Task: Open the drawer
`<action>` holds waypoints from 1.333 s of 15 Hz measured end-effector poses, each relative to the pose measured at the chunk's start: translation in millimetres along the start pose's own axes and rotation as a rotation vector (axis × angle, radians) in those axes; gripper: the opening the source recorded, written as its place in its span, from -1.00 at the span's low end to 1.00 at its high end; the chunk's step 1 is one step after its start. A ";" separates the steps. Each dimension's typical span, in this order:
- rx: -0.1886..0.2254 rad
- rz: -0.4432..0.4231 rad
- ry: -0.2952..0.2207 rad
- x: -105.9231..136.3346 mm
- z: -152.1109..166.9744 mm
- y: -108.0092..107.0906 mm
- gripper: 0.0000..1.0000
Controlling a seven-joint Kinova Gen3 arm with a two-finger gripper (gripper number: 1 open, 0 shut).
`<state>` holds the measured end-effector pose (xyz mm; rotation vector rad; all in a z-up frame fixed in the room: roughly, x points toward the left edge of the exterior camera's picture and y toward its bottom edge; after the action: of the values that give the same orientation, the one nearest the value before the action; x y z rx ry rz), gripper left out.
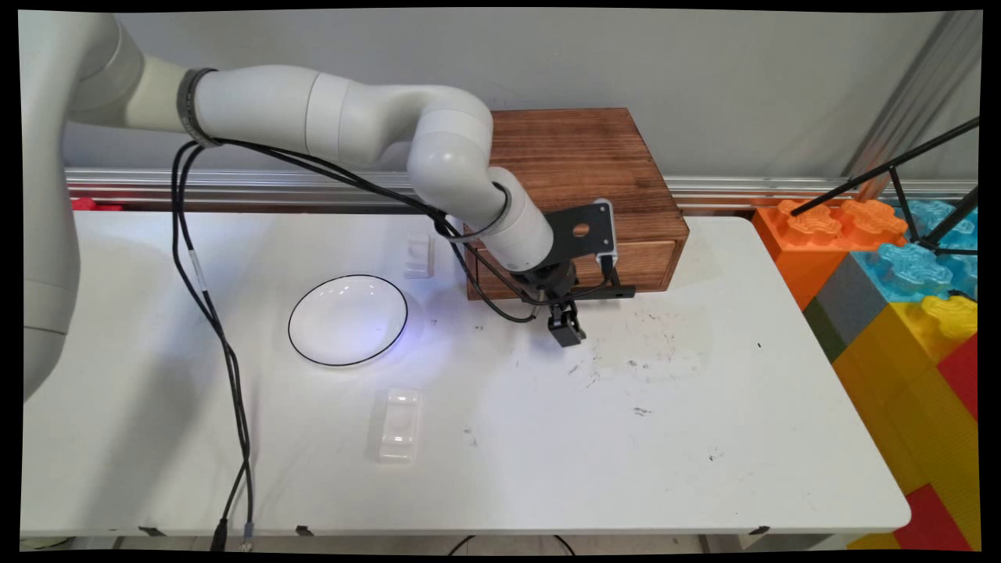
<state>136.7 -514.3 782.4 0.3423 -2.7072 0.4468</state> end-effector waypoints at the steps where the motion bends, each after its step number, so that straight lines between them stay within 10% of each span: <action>1: -0.002 -0.001 0.000 -0.4 1.3 1.0 1.00; 20: -0.111 -0.056 0.029 1.5 -11.0 40.9 1.00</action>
<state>127.0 -473.1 782.0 0.3770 -2.6729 0.2818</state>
